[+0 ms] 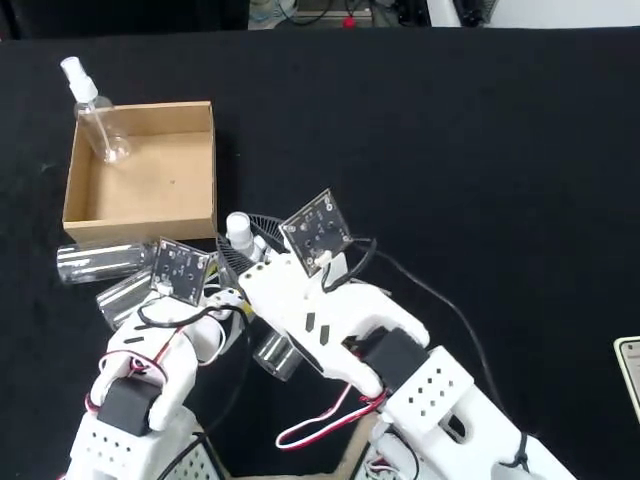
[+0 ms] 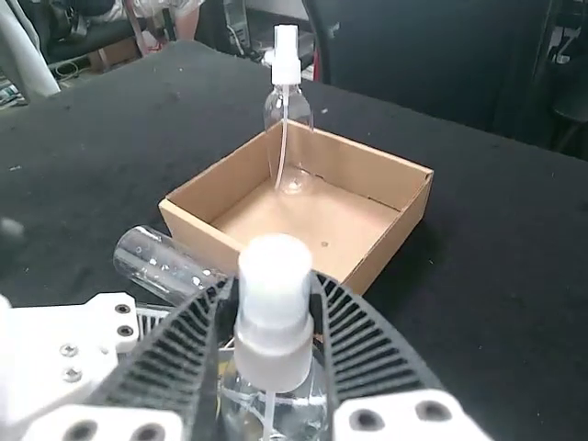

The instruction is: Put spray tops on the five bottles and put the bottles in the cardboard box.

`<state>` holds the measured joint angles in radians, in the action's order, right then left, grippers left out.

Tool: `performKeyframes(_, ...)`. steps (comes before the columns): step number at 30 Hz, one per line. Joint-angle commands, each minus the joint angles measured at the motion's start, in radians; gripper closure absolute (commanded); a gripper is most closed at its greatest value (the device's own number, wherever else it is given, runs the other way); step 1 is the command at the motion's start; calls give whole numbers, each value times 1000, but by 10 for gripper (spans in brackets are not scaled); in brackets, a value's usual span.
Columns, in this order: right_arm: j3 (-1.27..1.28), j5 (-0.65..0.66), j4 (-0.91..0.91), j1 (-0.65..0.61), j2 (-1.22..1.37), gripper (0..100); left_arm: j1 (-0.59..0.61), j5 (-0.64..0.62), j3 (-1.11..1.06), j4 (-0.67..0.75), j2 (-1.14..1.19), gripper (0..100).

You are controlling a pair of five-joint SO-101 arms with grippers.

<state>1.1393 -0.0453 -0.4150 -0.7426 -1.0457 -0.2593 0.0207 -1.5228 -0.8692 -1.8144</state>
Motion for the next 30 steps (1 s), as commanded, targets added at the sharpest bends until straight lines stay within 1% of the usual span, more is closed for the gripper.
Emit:
performKeyframes(1, -1, 8, 17, -9, -30, 959, -8, 9, 16, 20, -9, 787)
performKeyframes(17, -1, 6, 14, -15, -30, 956, -8, 9, 16, 20, -9, 787)
performKeyframes(25, -10, 8, -25, -15, -30, 955, -8, 9, 16, 20, -9, 787)
performKeyframes(28, -10, 8, -26, -35, -30, 955, -8, 9, 16, 20, -9, 787)
performKeyframes(30, -10, 8, -28, -46, -30, 933, -5, 9, 16, 20, -9, 787)
